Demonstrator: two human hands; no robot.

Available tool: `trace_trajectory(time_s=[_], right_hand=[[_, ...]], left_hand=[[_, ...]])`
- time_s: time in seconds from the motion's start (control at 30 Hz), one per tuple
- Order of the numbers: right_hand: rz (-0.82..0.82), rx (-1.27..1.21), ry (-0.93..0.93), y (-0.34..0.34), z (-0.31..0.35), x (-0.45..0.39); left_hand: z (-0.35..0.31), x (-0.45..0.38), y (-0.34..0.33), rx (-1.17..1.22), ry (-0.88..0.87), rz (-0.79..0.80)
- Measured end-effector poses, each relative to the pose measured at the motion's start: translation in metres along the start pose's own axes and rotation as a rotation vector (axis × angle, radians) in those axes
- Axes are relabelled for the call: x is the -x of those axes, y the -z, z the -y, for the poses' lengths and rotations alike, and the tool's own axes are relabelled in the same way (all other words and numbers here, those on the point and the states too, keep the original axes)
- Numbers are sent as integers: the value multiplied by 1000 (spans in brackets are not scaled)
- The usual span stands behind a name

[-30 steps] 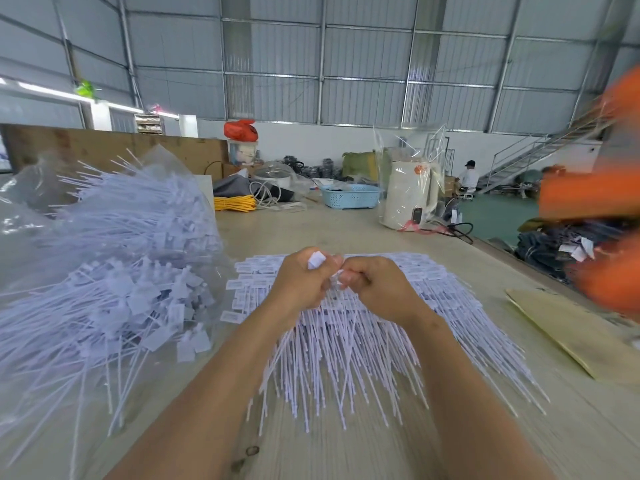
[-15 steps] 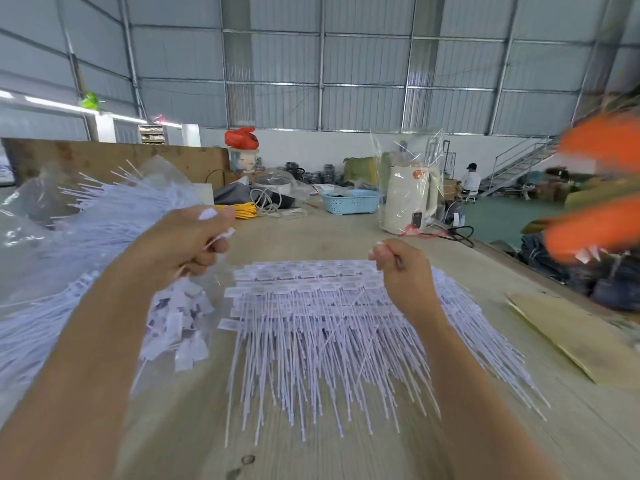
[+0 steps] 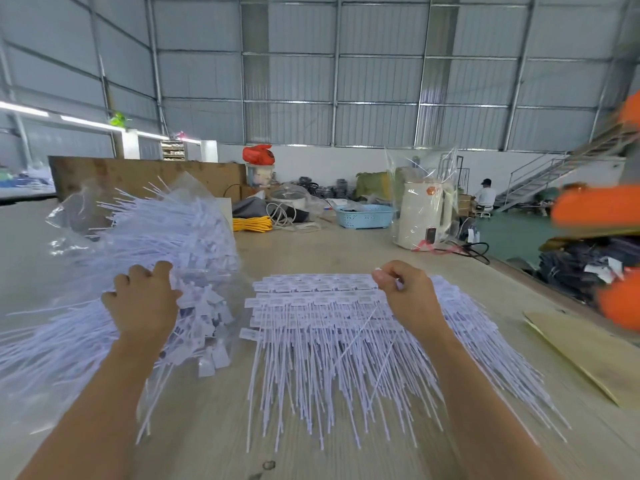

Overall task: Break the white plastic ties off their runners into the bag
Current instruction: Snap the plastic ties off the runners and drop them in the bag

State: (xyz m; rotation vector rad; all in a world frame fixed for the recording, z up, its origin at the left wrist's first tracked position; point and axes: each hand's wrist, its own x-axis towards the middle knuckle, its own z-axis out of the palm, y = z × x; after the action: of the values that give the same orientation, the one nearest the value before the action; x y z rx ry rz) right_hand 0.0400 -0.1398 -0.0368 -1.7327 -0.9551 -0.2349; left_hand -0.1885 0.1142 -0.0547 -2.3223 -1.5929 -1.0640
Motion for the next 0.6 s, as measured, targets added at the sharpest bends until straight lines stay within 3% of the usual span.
trace_trajectory(time_s=[0.2, 0.33, 0.4, 0.43, 0.5, 0.57, 0.6], right_hand=[[125, 37, -14, 3, -3, 2], [109, -4, 19, 3, -1, 3], [86, -74, 58, 4, 2, 2], [81, -124, 73, 4, 4, 2], [113, -191, 78, 4, 9, 3], [160, -189, 95, 4, 11, 4], [161, -171, 107, 3, 10, 4]], left_hand=[[-9, 1, 5, 98, -24, -187], [-50, 17, 17, 221, -256, -444], [-83, 32, 26, 327, -452, -452], [-102, 41, 30, 448, -534, -350], [-139, 62, 37, 775, -567, 67], [-169, 79, 38, 1075, -424, 470], [-179, 85, 36, 1191, -338, 573]])
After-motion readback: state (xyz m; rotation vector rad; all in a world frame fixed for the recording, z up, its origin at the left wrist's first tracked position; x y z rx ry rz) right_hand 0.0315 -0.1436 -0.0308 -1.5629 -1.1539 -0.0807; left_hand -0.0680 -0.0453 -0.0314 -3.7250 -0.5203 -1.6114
